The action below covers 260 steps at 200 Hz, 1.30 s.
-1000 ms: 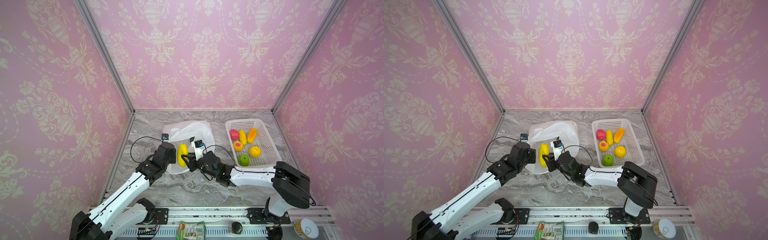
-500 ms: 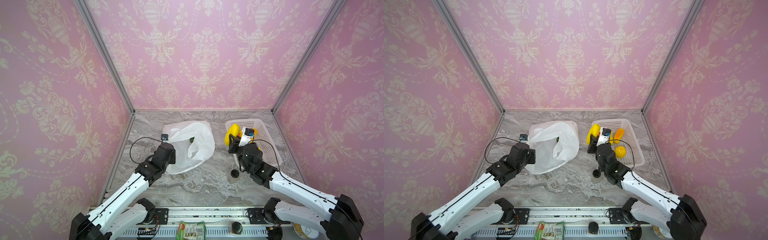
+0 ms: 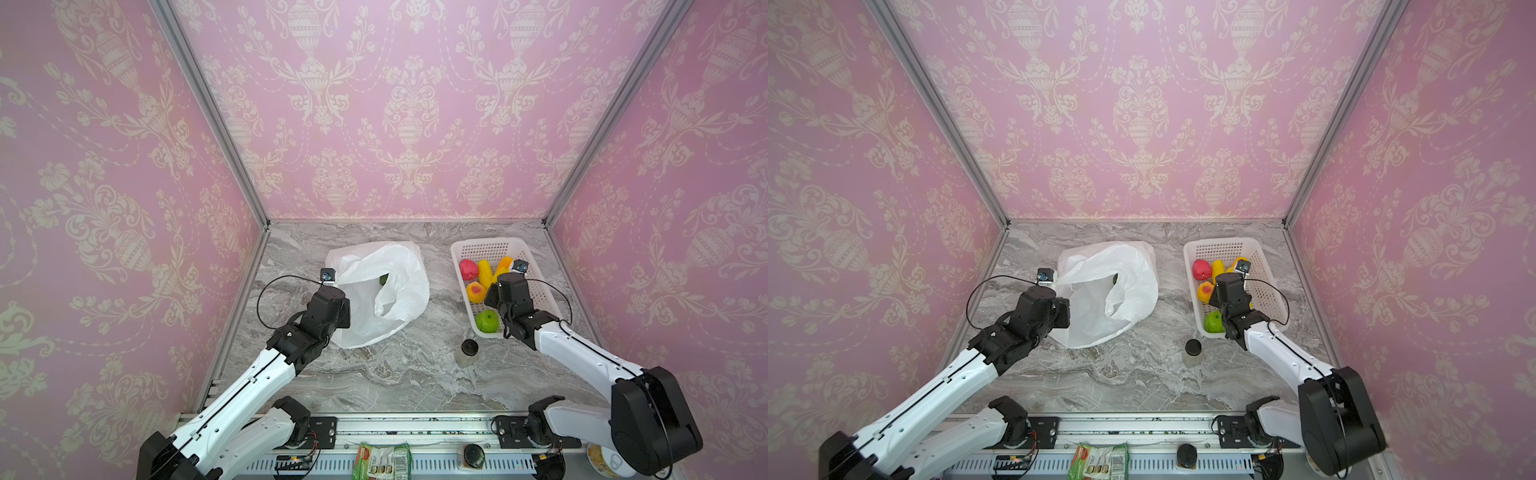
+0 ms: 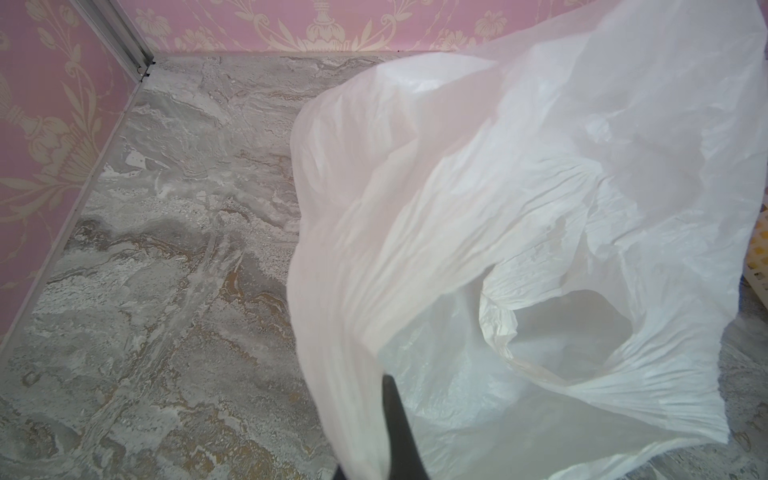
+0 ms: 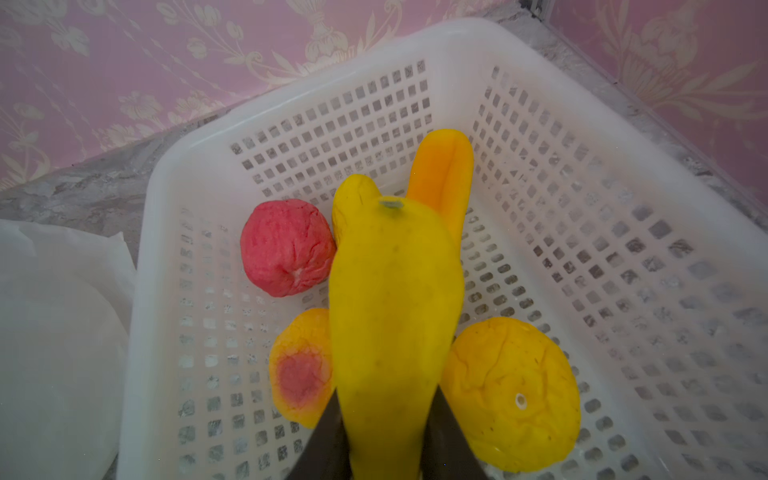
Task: Untie the knot of the plastic bag and take out the fruit
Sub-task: 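Lift the yellow fruit out of the bag over the basket with the right gripper, then open the right gripper to drop the yellow fruit into the basket, then move the open right gripper back into the bag mouth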
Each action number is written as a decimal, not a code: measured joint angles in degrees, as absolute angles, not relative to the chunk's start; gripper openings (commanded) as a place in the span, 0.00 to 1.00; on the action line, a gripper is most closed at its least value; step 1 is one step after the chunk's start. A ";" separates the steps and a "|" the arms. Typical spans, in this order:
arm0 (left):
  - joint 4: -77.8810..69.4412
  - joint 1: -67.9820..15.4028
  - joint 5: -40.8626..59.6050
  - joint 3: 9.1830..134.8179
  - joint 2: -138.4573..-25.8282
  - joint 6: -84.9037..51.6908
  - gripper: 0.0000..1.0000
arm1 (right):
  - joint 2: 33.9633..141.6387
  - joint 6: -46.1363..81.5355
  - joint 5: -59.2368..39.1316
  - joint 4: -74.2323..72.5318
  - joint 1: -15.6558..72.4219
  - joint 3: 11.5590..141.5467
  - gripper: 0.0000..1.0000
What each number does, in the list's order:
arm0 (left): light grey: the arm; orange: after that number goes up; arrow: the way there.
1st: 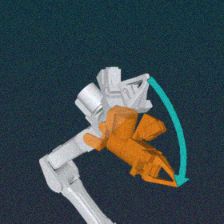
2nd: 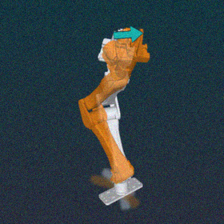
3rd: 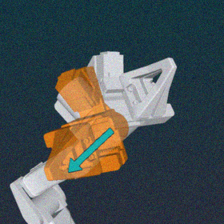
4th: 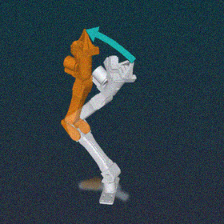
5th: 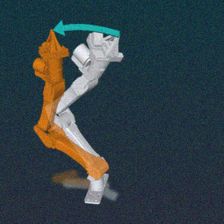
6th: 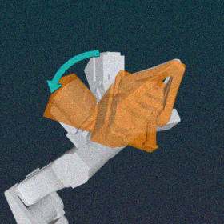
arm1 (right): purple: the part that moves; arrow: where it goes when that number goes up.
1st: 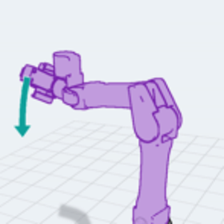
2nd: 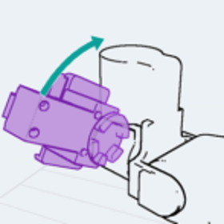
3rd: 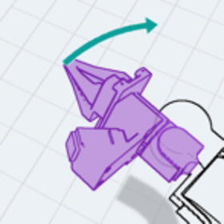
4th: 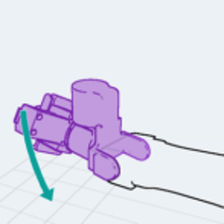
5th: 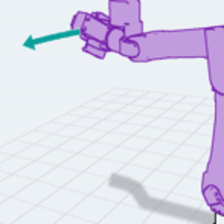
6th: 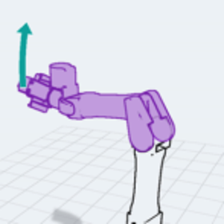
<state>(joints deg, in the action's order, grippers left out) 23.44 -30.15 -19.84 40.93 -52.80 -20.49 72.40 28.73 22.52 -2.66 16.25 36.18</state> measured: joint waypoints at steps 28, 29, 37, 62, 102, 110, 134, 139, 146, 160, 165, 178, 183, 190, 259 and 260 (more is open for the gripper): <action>23.44 -30.15 -19.84 40.93 -52.82 -20.49 0.00 | 73.71 28.84 21.34 -2.37 16.25 36.32 0.33; 23.44 -30.15 -19.84 40.93 -52.86 -20.49 0.00 | 73.71 28.77 21.34 -2.37 16.25 36.32 0.33; 23.44 -30.15 -19.84 40.93 -52.93 -20.49 0.00 | 73.71 28.77 21.23 -2.44 16.25 36.34 0.34; 23.42 -30.15 -19.84 40.93 -53.36 -20.49 0.00 | 73.87 28.95 21.19 -2.46 16.25 36.58 0.36; 23.42 -30.15 -19.84 40.88 -53.47 -20.49 0.00 | 73.91 29.19 21.15 -2.48 16.25 36.60 0.49; 23.40 -30.15 -19.84 40.88 -53.47 -20.49 0.00 | 73.91 28.99 21.23 -2.50 16.25 36.60 0.56; 23.42 -30.15 -19.84 40.88 -53.45 -20.49 0.00 | 73.78 29.08 21.32 -2.46 16.25 36.60 0.68; 23.42 -30.15 -19.84 40.88 -53.45 -20.49 0.00 | 73.65 28.93 21.28 -2.44 16.25 36.60 0.70; 23.42 -30.15 -19.84 40.88 -53.45 -20.49 0.00 | 73.32 28.93 21.28 -2.44 16.25 36.60 0.72; 23.42 -30.15 -19.84 40.88 -53.45 -20.49 0.00 | 72.14 28.93 21.32 -2.42 16.25 36.60 0.73; 23.42 -30.15 -19.84 40.88 -53.45 -20.49 0.00 | 71.61 28.91 21.30 -2.33 16.25 36.60 0.73; 23.42 -30.15 -19.84 40.88 -53.45 -20.49 0.00 | 69.73 28.91 21.19 -2.15 16.25 36.60 0.72; 23.42 -30.15 -19.84 40.88 -53.45 -20.49 0.00 | 68.90 28.84 21.10 -2.17 16.25 36.60 0.71; 23.42 -30.15 -19.84 40.88 -53.45 -20.49 0.00 | 67.51 28.60 20.56 -2.17 16.25 36.58 0.70; 23.42 -30.15 -19.77 40.88 -53.47 -20.49 0.00 | 53.93 18.87 18.48 -5.65 36.88 36.18 0.47; 23.42 -30.15 -19.75 40.88 -53.47 -20.49 0.00 | 53.89 18.70 18.46 -5.89 37.45 36.18 0.47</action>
<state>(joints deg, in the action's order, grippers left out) 23.42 -30.15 -19.75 40.88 -53.47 -20.49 53.89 18.70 18.46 -5.89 37.45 36.18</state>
